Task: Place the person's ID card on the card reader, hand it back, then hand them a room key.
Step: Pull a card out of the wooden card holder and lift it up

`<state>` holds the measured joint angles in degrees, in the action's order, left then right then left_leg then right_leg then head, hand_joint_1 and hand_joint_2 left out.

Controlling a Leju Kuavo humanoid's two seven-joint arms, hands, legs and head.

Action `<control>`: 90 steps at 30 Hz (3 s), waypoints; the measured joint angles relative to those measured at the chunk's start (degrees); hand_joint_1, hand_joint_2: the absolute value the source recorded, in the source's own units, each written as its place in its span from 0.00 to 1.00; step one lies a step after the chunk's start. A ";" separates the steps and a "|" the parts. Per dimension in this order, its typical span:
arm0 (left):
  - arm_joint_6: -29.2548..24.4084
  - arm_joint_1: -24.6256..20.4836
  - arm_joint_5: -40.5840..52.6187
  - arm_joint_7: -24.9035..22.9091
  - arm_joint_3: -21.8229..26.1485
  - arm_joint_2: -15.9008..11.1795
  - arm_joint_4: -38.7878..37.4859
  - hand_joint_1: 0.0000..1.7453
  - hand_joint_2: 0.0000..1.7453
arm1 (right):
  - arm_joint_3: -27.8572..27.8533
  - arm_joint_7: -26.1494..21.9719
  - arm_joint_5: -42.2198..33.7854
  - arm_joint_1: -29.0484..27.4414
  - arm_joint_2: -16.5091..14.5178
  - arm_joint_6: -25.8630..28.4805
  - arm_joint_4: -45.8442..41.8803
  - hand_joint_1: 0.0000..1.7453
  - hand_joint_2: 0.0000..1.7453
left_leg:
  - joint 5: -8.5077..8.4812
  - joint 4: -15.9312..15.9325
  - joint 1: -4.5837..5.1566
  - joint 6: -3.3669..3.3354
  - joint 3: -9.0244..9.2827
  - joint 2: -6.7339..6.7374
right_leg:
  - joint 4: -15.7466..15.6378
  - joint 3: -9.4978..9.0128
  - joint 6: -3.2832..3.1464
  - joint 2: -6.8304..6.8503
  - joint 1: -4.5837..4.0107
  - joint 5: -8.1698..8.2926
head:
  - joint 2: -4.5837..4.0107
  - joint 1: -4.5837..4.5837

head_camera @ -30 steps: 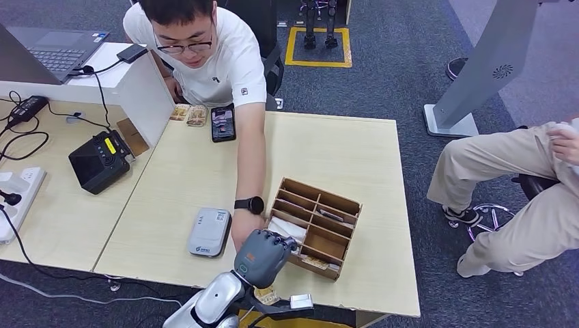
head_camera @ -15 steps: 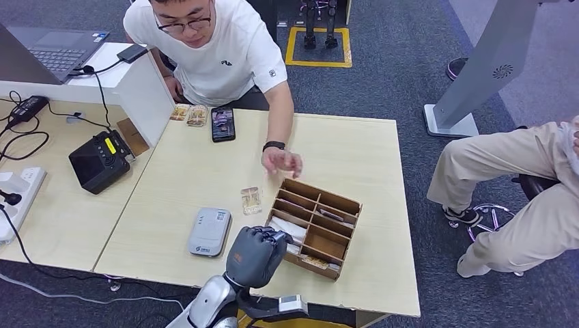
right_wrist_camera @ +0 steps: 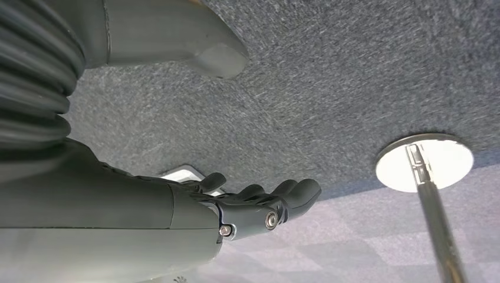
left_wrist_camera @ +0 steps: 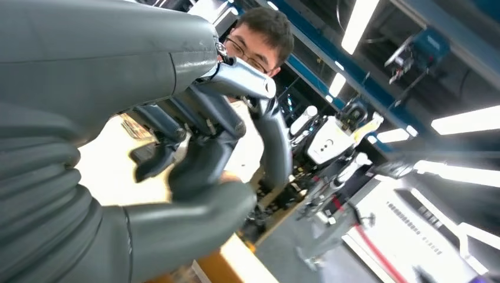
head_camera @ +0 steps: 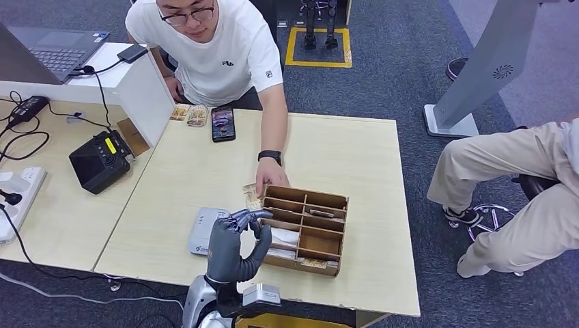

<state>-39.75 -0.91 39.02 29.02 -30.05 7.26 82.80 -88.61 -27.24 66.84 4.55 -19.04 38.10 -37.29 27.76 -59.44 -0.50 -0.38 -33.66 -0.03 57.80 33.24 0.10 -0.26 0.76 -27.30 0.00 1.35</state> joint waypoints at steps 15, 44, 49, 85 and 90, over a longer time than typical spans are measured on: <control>-0.14 2.14 -1.86 4.77 0.00 -0.29 7.90 0.00 1.00 | 0.00 0.22 -1.65 0.01 0.00 0.01 0.00 0.00 1.00 | 0.00 0.00 0.01 0.00 -0.01 0.00 | 0.00 0.00 0.00 0.00 0.01 0.00 | 0.00 0.01; -0.20 6.62 22.55 4.46 4.22 2.40 9.96 0.00 0.25 | 0.00 2.05 -0.15 -0.08 0.02 0.02 0.13 0.00 1.00 | 0.01 0.00 0.01 -0.01 0.01 0.01 | 0.00 0.00 0.00 0.01 0.00 -0.01 | 0.00 0.01; -0.20 7.21 25.27 3.45 4.47 2.34 10.23 0.00 1.00 | 0.00 2.36 0.92 -0.23 0.02 0.01 -0.77 0.00 1.00 | 0.01 0.00 0.00 -0.01 0.01 0.01 | 0.00 0.00 0.00 0.01 0.00 0.00 | 0.00 -0.01; 4.11 0.81 46.73 -31.89 -1.97 -2.16 3.45 0.00 1.00 | 0.00 4.60 5.91 -2.10 0.00 0.00 -4.61 0.00 1.00 | 0.01 0.00 0.01 -0.01 0.03 0.01 | -0.01 0.01 0.00 -0.02 0.00 0.00 | 0.00 0.00; 4.04 -0.08 46.66 -33.46 -3.18 -2.75 2.63 0.00 1.00 | 0.00 4.63 5.72 -2.31 0.00 0.01 -5.08 0.00 1.00 | 0.01 0.00 0.01 -0.01 0.03 0.02 | 0.00 0.00 0.00 -0.02 0.00 0.00 | 0.00 0.00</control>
<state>-35.71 -0.99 85.68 -4.45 -33.23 4.50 85.43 -88.61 -22.61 72.57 2.24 -19.04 38.10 -42.36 27.77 -59.44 -0.49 -0.38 -33.63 -0.01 57.80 33.25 0.11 -0.28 0.77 -27.30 0.00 1.35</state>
